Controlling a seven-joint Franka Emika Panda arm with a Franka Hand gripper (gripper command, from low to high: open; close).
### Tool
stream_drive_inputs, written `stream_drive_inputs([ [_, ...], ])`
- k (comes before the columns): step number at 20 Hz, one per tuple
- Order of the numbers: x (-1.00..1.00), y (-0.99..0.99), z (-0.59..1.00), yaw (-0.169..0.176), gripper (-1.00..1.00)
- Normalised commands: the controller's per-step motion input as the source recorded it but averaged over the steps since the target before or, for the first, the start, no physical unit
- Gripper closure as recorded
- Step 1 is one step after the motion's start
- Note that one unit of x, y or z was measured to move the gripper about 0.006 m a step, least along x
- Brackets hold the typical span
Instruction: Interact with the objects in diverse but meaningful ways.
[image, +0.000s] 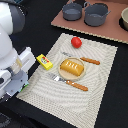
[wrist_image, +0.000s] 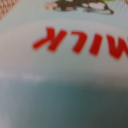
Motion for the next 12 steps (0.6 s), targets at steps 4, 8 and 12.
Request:
stream_drive_inputs([
  [4, 0.46, -0.01, 1.00, 0.000, 1.00],
  [8, 0.30, 0.00, 1.00, -0.001, 1.00],
  [12, 0.76, -0.06, 1.00, -0.001, 1.00],
])
